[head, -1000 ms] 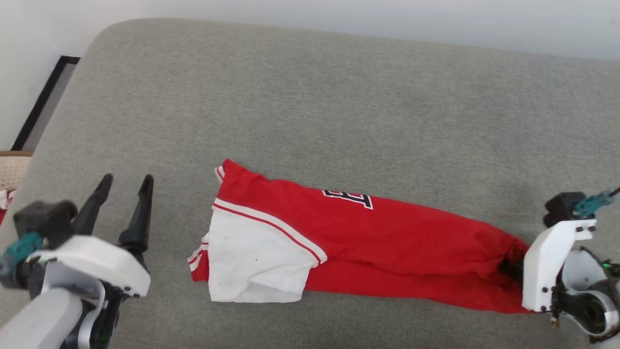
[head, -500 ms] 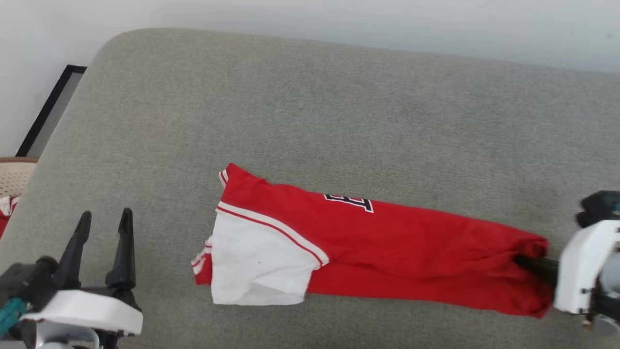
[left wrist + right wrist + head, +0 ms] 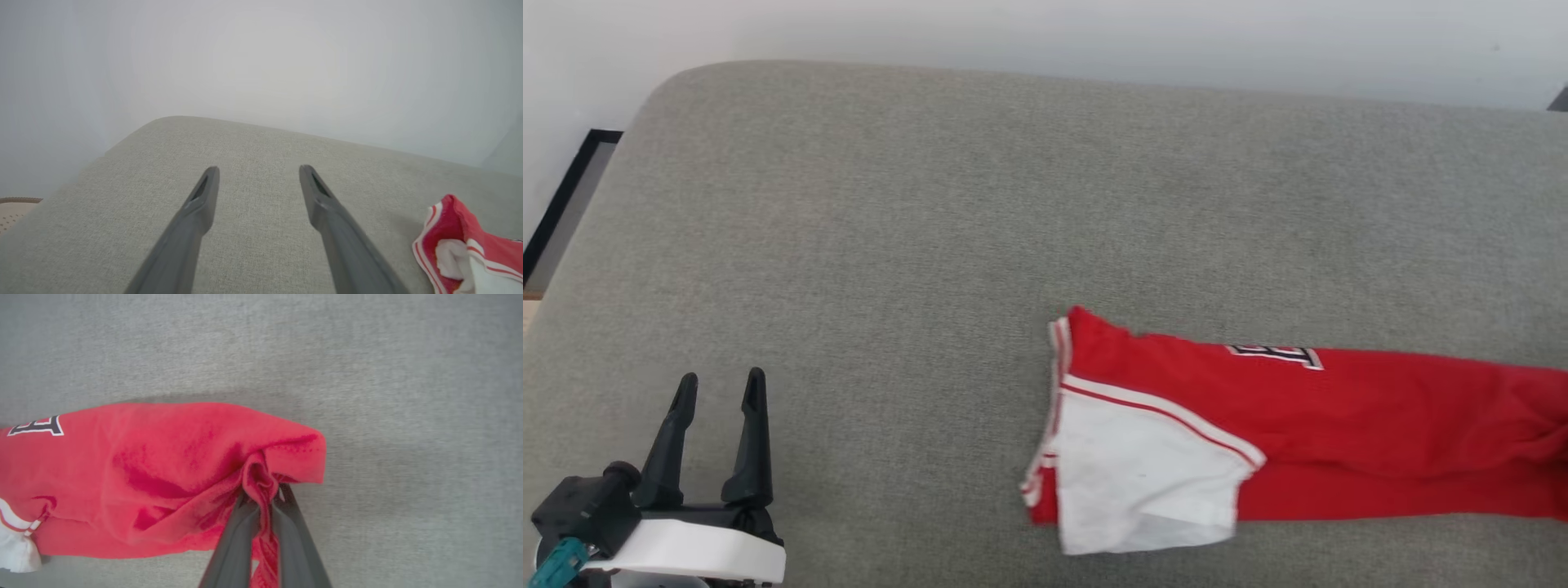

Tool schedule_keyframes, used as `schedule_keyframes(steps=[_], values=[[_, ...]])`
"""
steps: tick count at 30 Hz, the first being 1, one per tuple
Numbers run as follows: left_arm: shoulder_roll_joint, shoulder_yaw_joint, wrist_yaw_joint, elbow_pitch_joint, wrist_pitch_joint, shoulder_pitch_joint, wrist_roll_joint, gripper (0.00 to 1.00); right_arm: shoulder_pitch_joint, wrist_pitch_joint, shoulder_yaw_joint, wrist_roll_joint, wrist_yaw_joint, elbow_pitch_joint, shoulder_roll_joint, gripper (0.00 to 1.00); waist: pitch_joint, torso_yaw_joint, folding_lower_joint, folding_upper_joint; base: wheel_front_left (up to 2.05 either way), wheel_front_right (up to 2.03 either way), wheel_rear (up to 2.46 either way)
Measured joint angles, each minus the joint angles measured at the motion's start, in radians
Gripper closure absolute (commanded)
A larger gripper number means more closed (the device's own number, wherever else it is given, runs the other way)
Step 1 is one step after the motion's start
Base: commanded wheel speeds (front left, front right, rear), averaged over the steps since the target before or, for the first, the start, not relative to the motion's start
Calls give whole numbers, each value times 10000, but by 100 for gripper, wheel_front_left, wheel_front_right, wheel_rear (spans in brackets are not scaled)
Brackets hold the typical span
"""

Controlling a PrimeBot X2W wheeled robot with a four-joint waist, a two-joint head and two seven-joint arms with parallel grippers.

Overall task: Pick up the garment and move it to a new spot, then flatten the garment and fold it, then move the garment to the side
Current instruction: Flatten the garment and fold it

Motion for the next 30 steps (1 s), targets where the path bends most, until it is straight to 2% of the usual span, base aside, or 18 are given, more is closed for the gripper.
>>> schedule_keyframes(steps=[4,7,9,12,15,20,25,30], values=[[-401,291,-307,117,2,-23,261,0,-225,-119,-31,-397,0,479,-332,100,31,-148,1,0,0,0,0],[-608,479,-485,192,2,-44,462,0,-373,105,272,-182,0,215,-314,100,16,-233,0,0,0,0,0],[-713,639,-552,203,2,-43,564,0,-345,391,552,88,0,-349,-238,100,0,-285,0,0,0,0,0],[-876,830,-698,211,2,-30,721,0,4,694,1018,280,0,-1856,-180,100,-41,-284,0,0,0,0,0],[-926,897,-727,228,2,-20,782,0,276,876,1496,458,0,-2895,209,100,-70,-190,0,0,0,0,0],[-982,855,-798,263,2,-31,853,0,295,1007,2615,341,0,-3940,608,100,-77,96,0,0,0,0,0],[-1043,677,-811,347,2,-163,861,0,-74,970,3893,215,0,-4010,1026,100,-60,492,0,0,0,0,0],[-1116,426,-840,445,2,-379,851,0,-768,569,4999,-48,0,-3327,1248,100,-8,945,0,0,0,0,0]])
